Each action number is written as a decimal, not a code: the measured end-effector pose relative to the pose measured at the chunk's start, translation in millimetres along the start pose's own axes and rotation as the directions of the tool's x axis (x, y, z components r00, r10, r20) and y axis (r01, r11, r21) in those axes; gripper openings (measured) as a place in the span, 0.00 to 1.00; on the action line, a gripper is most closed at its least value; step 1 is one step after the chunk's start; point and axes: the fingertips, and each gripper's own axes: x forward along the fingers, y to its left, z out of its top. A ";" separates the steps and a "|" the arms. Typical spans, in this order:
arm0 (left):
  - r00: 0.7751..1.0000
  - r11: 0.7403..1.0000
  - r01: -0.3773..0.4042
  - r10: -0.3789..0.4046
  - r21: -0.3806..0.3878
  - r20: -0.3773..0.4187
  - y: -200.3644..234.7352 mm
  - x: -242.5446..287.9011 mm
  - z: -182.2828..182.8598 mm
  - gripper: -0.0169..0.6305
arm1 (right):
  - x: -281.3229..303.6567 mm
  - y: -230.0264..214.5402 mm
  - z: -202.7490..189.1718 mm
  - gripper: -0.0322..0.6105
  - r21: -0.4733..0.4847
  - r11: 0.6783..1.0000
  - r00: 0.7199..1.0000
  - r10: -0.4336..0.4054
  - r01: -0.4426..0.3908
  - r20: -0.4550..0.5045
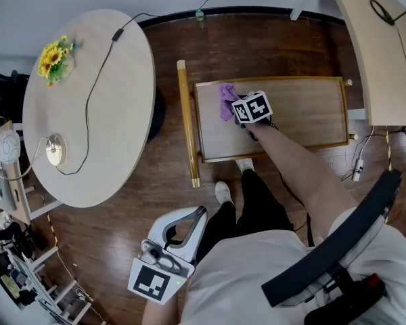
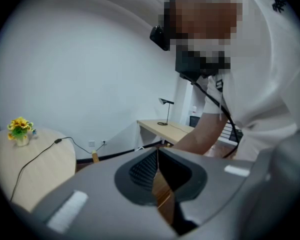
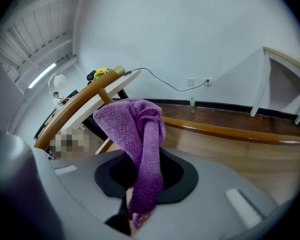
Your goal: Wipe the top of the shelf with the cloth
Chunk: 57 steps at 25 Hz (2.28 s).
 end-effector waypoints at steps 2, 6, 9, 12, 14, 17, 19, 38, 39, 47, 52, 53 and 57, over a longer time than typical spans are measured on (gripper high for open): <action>1.000 1.000 0.023 -0.023 0.008 0.000 -3.4 9.9 3.8 0.07 | -11.5 -16.6 -3.5 0.17 0.013 1.000 1.000 -0.019 0.019 0.006; 0.997 0.996 0.078 -0.078 0.031 -0.001 -14.7 33.3 9.7 0.07 | -34.8 -53.5 -14.4 0.17 0.038 0.998 0.998 -0.058 0.058 0.015; 0.992 0.991 0.125 -0.125 0.046 -0.008 -22.3 50.8 12.7 0.07 | -54.7 -85.2 -22.4 0.17 0.068 0.993 0.995 -0.098 0.097 0.024; 0.987 0.985 0.162 -0.161 0.054 -0.020 -30.3 66.8 16.6 0.07 | -76.2 -114.8 -32.0 0.17 0.088 0.988 0.991 -0.133 0.130 0.027; 0.983 0.981 0.183 -0.182 0.059 -0.024 -34.8 77.5 20.0 0.07 | -91.4 -134.6 -39.5 0.17 0.102 0.983 0.987 -0.157 0.154 0.024; 0.976 0.974 0.217 -0.215 0.072 -0.030 -43.3 94.5 24.8 0.07 | -115.8 -166.0 -52.5 0.17 0.121 0.974 0.981 -0.195 0.191 0.017; 0.971 0.968 0.238 -0.236 0.077 -0.034 -50.5 106.0 27.2 0.07 | -132.9 -188.3 -63.4 0.17 0.133 0.967 0.975 -0.221 0.218 0.012; 0.942 0.938 0.331 -0.324 0.099 -0.086 -88.0 159.4 33.9 0.06 | -273.4 -362.9 -153.3 0.17 0.175 0.859 0.876 -0.472 0.482 -0.099; 0.943 0.939 0.330 -0.323 0.100 -0.084 -88.1 159.4 34.9 0.06 | -275.0 -364.4 -154.5 0.17 0.175 0.856 0.873 -0.477 0.487 -0.100; 0.953 0.946 0.302 -0.300 0.115 -0.035 -87.1 146.1 39.4 0.07 | -256.7 -282.9 -104.8 0.17 0.153 0.920 0.926 -0.373 0.361 0.057; 0.963 0.957 0.268 -0.267 0.113 -0.024 -80.2 123.4 33.3 0.07 | -193.7 -164.3 -66.6 0.17 0.063 0.985 0.979 -0.167 0.161 0.116; 0.966 0.960 0.257 -0.256 0.111 -0.024 -78.7 117.4 31.5 0.07 | -178.1 -139.6 -60.8 0.17 0.045 0.991 0.985 -0.127 0.123 0.118; 0.981 0.976 0.195 -0.195 0.098 -0.011 -72.7 86.8 23.9 0.07 | -115.0 -43.1 -43.8 0.17 -0.015 1.000 0.994 0.018 -0.017 0.106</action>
